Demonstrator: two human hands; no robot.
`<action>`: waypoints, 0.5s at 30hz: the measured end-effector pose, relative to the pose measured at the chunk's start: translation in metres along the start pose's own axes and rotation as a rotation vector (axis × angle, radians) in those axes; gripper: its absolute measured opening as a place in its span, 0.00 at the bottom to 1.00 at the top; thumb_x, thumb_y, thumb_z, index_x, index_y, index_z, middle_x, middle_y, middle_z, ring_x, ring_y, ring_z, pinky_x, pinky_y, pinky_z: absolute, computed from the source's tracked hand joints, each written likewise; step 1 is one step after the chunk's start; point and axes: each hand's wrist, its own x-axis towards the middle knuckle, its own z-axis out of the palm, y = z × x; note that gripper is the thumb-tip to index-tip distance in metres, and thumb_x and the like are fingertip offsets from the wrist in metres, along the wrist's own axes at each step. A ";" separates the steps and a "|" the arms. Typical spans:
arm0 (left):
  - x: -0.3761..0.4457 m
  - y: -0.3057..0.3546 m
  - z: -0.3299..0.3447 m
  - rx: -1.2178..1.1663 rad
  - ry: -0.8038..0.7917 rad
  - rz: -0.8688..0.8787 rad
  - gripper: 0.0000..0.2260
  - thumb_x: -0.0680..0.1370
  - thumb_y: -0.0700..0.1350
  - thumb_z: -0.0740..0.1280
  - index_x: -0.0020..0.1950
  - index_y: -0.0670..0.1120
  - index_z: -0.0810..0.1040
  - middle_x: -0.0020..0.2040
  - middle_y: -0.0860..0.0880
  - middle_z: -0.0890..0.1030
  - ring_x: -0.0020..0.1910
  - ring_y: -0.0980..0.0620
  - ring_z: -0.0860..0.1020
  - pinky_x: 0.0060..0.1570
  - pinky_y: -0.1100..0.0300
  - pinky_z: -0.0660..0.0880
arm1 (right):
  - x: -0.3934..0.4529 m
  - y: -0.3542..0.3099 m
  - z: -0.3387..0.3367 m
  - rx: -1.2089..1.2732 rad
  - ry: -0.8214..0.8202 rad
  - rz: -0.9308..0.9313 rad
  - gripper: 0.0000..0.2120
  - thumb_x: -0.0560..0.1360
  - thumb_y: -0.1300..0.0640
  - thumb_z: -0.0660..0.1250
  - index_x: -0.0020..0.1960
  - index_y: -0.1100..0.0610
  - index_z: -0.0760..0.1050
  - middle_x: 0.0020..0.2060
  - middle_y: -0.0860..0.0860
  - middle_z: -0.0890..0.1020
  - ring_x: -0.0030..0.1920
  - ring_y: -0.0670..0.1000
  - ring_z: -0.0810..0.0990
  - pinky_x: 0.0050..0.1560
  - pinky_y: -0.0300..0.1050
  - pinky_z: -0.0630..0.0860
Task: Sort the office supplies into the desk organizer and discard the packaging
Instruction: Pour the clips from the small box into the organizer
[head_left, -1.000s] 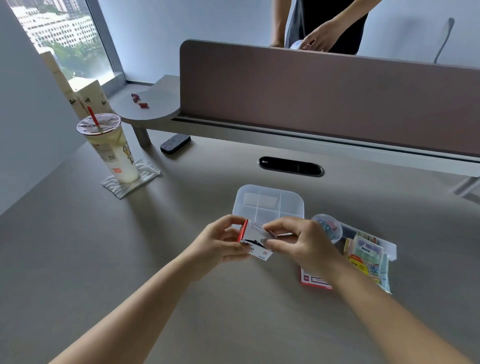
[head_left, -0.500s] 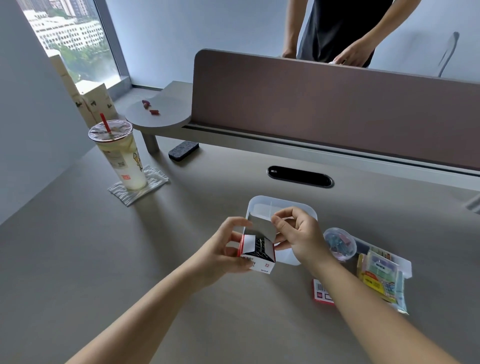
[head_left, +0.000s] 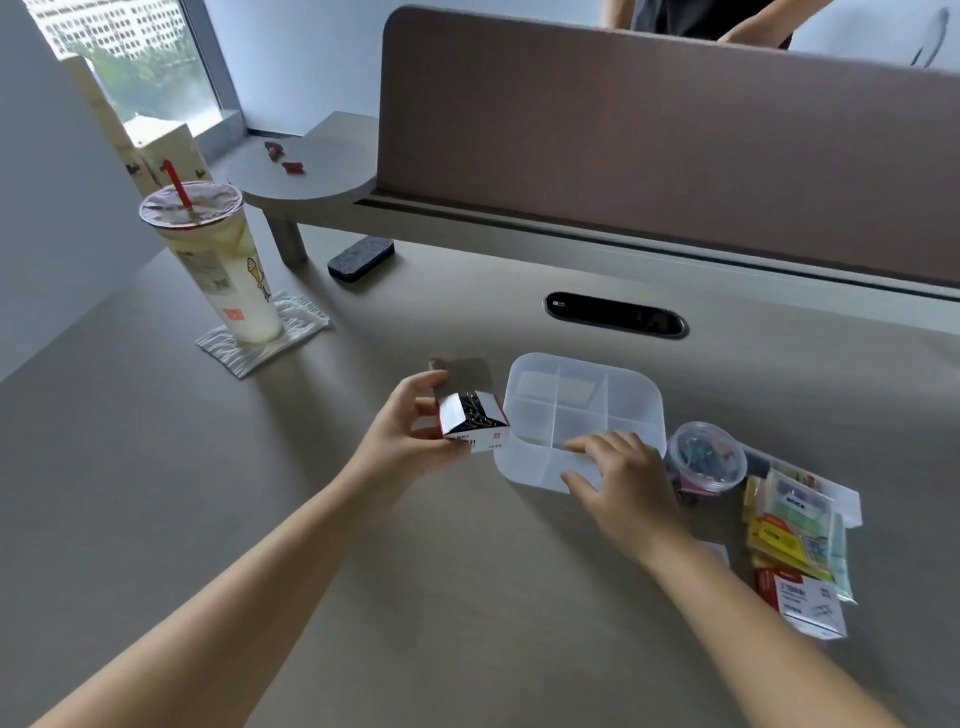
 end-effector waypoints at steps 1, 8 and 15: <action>0.001 -0.001 0.000 0.003 0.006 0.009 0.26 0.58 0.37 0.68 0.50 0.59 0.69 0.45 0.50 0.74 0.42 0.52 0.77 0.43 0.57 0.74 | -0.001 0.002 0.005 -0.038 0.035 -0.043 0.13 0.64 0.56 0.66 0.47 0.59 0.80 0.41 0.55 0.84 0.43 0.59 0.81 0.45 0.52 0.74; -0.016 -0.013 -0.001 0.023 -0.002 0.110 0.25 0.58 0.36 0.68 0.49 0.59 0.70 0.42 0.50 0.75 0.40 0.55 0.78 0.43 0.59 0.78 | -0.030 0.000 0.018 -0.103 0.152 -0.223 0.13 0.61 0.54 0.68 0.43 0.58 0.80 0.34 0.51 0.85 0.35 0.54 0.83 0.40 0.48 0.73; -0.073 -0.037 -0.004 -0.073 -0.056 0.271 0.24 0.68 0.24 0.61 0.49 0.52 0.70 0.42 0.47 0.72 0.34 0.55 0.80 0.36 0.64 0.80 | -0.088 -0.010 0.029 -0.126 0.240 -0.380 0.20 0.67 0.48 0.67 0.54 0.60 0.77 0.46 0.55 0.84 0.47 0.56 0.81 0.51 0.48 0.68</action>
